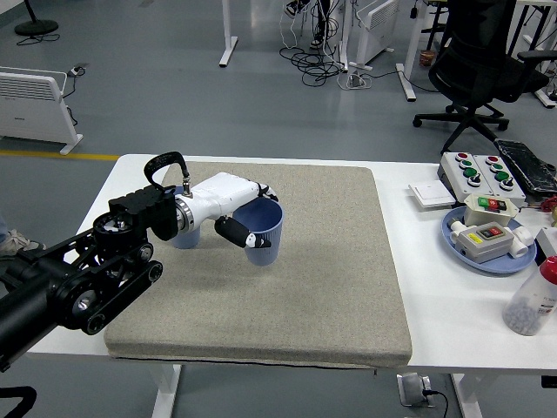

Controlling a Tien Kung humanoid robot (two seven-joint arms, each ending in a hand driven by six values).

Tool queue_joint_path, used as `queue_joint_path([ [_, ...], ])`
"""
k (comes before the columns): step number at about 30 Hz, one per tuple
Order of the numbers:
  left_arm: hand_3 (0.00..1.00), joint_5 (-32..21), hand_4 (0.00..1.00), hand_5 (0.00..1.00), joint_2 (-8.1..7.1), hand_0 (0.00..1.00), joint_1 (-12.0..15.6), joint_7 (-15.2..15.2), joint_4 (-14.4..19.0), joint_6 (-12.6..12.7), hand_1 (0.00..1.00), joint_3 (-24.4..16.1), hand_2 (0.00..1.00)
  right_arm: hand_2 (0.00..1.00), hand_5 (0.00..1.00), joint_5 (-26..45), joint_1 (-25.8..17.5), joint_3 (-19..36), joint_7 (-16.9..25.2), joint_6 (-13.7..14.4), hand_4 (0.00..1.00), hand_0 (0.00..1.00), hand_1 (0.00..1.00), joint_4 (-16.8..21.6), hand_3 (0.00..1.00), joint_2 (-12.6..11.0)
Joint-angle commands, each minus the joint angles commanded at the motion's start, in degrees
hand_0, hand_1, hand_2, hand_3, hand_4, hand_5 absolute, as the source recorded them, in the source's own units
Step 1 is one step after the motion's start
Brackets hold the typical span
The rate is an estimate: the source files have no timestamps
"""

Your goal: Push cup pick cup insert cup

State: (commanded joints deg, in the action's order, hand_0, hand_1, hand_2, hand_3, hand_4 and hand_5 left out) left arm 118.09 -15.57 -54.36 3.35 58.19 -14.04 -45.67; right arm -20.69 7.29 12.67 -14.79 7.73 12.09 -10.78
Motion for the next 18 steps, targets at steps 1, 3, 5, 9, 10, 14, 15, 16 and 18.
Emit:
queue_joint_path([
  [1,0.481,0.3,0.497,0.081,-0.53,0.378,-0.2,-0.6,1.5,-1.0,0.455,-0.9,0.437,0.691,0.542,0.0,0.0,0.0,0.0,0.0,0.204,0.709,0.608,0.0,0.622,0.0],
  [3,0.481,0.8,0.497,0.081,-1.42,0.378,-0.5,-1.6,3.7,-2.5,0.455,-2.5,0.437,0.691,0.542,0.0,-0.1,0.0,0.0,0.0,0.204,0.709,0.608,0.0,0.622,0.0],
  [5,0.481,1.4,0.497,0.081,-2.32,0.378,-0.9,-2.2,5.1,-3.7,0.455,-4.1,0.437,0.691,0.542,0.0,-0.2,0.0,-0.1,0.0,0.204,0.709,0.608,0.0,0.622,0.0],
  [9,0.480,2.0,0.500,0.095,-4.61,0.383,-2.2,-2.8,5.4,-5.5,0.454,-7.6,0.438,0.693,0.542,0.0,-0.4,0.0,-0.1,-0.1,0.205,0.708,0.608,0.0,0.622,-0.1],
  [10,0.480,2.2,0.500,0.095,-5.38,0.383,-2.7,-3.0,4.8,-5.9,0.454,-8.6,0.438,0.693,0.542,-0.1,-0.5,0.0,-0.1,-0.1,0.205,0.708,0.608,0.0,0.622,-0.1],
  [14,0.475,2.5,0.504,0.086,-7.38,0.395,-4.2,-3.1,1.3,-6.3,0.451,-10.8,0.434,0.692,0.541,0.0,-0.6,0.1,-0.1,0.0,0.206,0.709,0.606,0.0,0.622,-0.1],
  [15,0.475,2.5,0.504,0.086,-7.53,0.395,-4.4,-3.1,0.9,-6.3,0.451,-10.9,0.434,0.692,0.541,0.0,-0.6,0.1,-0.1,0.0,0.206,0.709,0.606,0.0,0.622,-0.1],
  [16,0.475,2.1,0.504,0.086,-7.88,0.395,-4.7,-2.9,-0.2,-6.2,0.451,-11.0,0.434,0.692,0.541,0.0,-0.6,0.1,-0.2,0.0,0.206,0.709,0.606,0.0,0.622,-0.1],
  [18,0.479,1.8,0.502,0.103,-8.30,0.401,-5.2,-2.6,-2.4,-6.2,0.453,-11.0,0.437,0.693,0.544,-0.2,-0.7,0.3,-0.2,0.0,0.206,0.710,0.606,0.0,0.623,-0.1],
])
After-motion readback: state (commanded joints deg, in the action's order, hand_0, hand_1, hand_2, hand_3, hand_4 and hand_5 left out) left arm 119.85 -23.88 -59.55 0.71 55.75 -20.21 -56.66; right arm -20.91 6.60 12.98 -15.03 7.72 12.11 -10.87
